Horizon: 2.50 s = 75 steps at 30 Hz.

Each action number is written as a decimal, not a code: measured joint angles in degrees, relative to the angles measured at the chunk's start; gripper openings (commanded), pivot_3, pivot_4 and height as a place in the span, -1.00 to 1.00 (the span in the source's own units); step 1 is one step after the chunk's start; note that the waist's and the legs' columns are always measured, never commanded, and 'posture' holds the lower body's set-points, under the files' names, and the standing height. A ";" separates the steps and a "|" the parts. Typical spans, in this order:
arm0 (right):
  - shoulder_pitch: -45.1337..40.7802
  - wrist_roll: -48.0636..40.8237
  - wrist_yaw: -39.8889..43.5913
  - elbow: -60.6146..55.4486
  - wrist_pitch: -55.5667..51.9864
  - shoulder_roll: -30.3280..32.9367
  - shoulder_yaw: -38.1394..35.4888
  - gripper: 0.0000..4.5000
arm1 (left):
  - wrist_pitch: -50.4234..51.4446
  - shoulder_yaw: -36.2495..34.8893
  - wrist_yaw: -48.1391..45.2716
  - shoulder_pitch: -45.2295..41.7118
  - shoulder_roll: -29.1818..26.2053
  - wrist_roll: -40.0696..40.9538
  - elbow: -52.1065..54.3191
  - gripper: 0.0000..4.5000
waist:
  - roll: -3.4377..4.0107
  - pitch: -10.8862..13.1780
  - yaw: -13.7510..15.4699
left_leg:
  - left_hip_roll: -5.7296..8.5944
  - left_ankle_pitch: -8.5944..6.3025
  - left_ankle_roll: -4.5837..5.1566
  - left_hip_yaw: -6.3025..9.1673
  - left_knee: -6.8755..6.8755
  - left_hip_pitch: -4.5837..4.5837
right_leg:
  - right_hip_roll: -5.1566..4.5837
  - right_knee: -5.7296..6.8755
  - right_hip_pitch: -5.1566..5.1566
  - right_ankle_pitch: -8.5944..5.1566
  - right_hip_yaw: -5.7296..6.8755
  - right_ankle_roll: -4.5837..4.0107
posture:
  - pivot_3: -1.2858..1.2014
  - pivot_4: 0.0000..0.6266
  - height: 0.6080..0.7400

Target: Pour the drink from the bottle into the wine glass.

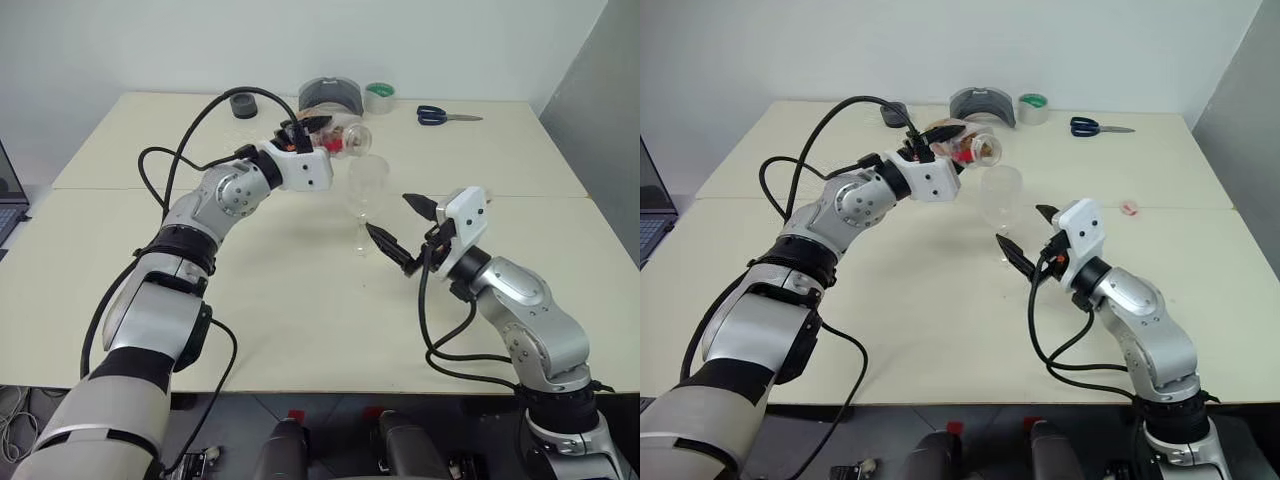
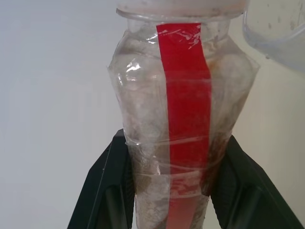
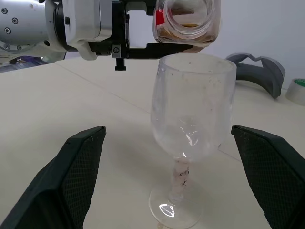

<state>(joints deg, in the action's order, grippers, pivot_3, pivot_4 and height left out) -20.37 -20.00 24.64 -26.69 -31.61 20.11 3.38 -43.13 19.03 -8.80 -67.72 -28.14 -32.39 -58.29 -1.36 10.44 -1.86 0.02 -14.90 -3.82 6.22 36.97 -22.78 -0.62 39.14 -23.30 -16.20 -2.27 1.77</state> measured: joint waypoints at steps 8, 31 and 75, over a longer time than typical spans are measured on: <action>0.01 0.83 -0.91 0.00 0.00 -0.21 0.00 1.00 | -0.89 2.05 5.04 -2.46 -0.27 -4.00 -1.91 -0.25 | 0.00 0.00 0.00 | 0.23 0.01 0.02 0.00 0.00 -0.02 | -0.23 0.02 0.00 0.00 0.01 0.01 | 0.03 -0.52 1.00; 0.14 0.23 -1.68 -0.09 -0.22 -1.33 -1.06 1.00 | -2.52 7.95 16.24 -5.44 -2.07 -12.19 -5.12 -0.25 | 0.00 0.00 -0.03 | 0.38 0.04 0.07 -0.01 0.07 0.00 | -0.38 0.25 -0.01 0.00 0.02 0.02 | 0.03 -0.52 1.00; 1.26 -5.46 1.63 -1.43 -0.21 2.03 -3.76 1.00 | -2.30 13.31 26.26 -10.43 -2.54 -18.64 -10.65 -0.25 | -0.01 0.00 -0.05 | 0.43 0.05 0.07 -0.05 0.11 0.00 | -0.43 0.38 -0.04 0.00 0.00 0.01 | 0.03 -0.52 1.00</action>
<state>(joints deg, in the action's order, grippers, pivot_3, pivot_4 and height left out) -19.11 -25.46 26.27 -28.12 -31.82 22.14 -0.38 -45.43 32.33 17.46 -78.16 -30.68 -51.03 -68.94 -1.36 10.43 -1.91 0.45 -14.85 -3.75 6.17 37.08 -22.78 -1.04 39.52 -23.34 -16.20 -2.26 1.78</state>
